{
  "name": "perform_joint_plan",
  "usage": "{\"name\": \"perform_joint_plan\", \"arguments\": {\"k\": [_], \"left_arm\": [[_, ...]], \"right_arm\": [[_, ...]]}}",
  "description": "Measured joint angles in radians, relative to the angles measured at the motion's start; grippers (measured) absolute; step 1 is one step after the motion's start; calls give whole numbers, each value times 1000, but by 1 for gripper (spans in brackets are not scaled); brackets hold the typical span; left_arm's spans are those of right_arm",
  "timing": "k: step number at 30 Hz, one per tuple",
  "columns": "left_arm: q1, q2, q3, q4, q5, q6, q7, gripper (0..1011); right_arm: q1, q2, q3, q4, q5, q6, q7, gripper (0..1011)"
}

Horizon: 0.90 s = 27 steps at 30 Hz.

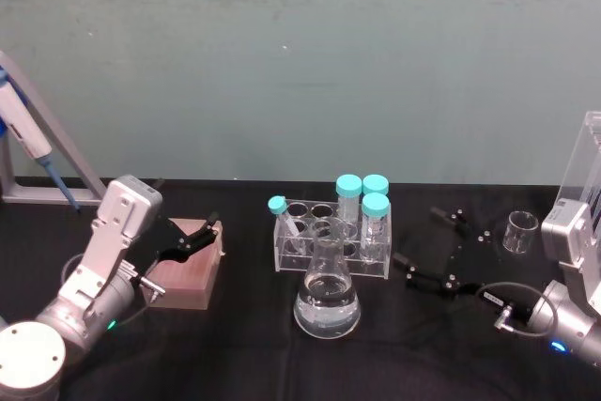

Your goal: Place the experimental apparatus aside using one hand.

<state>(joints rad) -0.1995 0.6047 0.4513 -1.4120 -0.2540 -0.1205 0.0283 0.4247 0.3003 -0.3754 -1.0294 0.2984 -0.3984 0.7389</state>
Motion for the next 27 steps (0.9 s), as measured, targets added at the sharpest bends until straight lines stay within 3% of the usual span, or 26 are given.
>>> {"name": "perform_joint_plan", "arguments": {"k": [14, 27], "left_arm": [[0, 0, 0, 0, 0, 0, 0, 1000], [0, 0, 0, 0, 0, 0, 0, 1000]], "right_arm": [[17, 2, -47, 1, 49, -15, 54, 1002], [64, -14, -87, 66, 98, -31, 107, 1002]]}}
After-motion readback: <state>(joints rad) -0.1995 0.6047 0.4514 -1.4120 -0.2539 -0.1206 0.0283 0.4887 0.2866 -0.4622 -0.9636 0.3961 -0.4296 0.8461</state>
